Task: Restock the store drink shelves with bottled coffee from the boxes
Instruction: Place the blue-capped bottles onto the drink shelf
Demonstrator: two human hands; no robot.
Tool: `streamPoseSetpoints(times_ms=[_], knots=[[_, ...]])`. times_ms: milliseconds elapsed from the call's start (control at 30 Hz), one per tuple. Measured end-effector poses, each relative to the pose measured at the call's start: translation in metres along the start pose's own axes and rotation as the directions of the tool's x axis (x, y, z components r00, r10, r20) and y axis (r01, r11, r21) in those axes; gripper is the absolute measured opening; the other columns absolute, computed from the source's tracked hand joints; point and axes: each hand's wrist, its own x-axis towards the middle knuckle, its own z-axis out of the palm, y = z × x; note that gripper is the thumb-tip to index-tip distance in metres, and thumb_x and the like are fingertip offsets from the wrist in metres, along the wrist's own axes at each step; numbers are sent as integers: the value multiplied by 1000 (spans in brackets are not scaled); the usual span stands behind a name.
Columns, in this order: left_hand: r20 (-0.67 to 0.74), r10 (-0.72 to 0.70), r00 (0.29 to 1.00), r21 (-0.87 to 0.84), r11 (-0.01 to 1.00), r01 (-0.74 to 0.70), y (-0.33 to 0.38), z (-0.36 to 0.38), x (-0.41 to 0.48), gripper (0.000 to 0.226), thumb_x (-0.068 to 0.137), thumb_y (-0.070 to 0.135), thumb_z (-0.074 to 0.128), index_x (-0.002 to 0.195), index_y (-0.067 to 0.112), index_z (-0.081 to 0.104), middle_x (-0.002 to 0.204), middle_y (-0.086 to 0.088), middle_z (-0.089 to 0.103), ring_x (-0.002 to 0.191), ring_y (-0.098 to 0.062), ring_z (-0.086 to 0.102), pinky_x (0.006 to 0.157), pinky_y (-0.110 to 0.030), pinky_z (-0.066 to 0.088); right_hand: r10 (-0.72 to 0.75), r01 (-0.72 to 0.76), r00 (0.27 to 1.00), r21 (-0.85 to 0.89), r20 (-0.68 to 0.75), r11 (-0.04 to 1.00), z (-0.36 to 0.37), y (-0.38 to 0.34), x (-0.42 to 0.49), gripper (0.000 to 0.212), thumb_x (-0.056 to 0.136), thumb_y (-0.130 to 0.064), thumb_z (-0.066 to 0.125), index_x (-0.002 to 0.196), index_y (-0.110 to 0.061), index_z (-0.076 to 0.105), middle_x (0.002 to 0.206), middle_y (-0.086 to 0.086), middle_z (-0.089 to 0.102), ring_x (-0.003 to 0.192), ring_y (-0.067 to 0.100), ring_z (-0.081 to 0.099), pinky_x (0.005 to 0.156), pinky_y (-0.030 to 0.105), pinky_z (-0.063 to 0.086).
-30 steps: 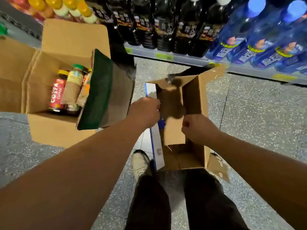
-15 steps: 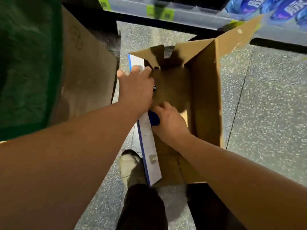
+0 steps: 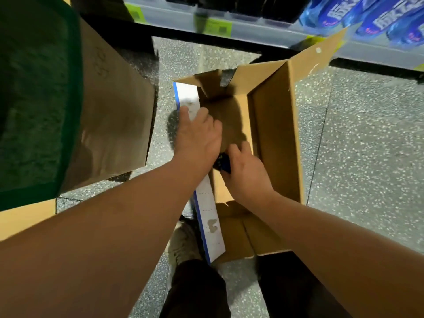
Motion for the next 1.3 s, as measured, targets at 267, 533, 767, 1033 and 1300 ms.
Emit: streamPoseSetpoints(times_ms=[267,533,767,1033,1300], knots=[[-50,128,990,-56,990,-131,-10,-76,-32,26,95,20,49,121,19,44,118,-2,52,118,-23,43,108,-58,20,136,-137,985,-1,-109,991,-88,-16,-35,30,90,-20,60,113,-15,42,114,8,41,88,32,60,65,33,37],[-38,145,989,-273,950,-150,-40,-169,-86,41,83,-8,44,115,17,52,113,-14,41,98,-35,53,74,-38,46,208,-206,956,30,-206,978,-190,-57,-92,24,88,-23,59,111,-19,51,97,4,31,88,37,58,71,35,42],[-75,30,997,-468,882,-62,-58,-258,-141,23,86,15,55,108,13,52,116,-14,44,104,-35,49,74,-37,40,63,-66,975,-7,-211,998,-273,-104,-152,34,77,-24,71,109,-16,62,108,13,51,99,34,58,79,30,44],[-180,51,982,-531,835,-141,-78,-375,-255,35,88,13,62,121,21,51,115,-9,38,93,-29,47,82,-40,46,-97,90,948,-36,-303,995,-363,-153,-253,24,75,-16,70,96,-21,60,94,7,47,95,29,54,69,28,36],[-263,-20,965,-524,843,-125,-104,-508,-360,38,88,22,65,123,21,50,117,-11,44,106,-32,50,78,-30,35,-309,235,850,-218,-426,947,-478,-228,-357,30,84,-30,67,109,-15,60,105,11,63,97,29,55,69,28,35]])
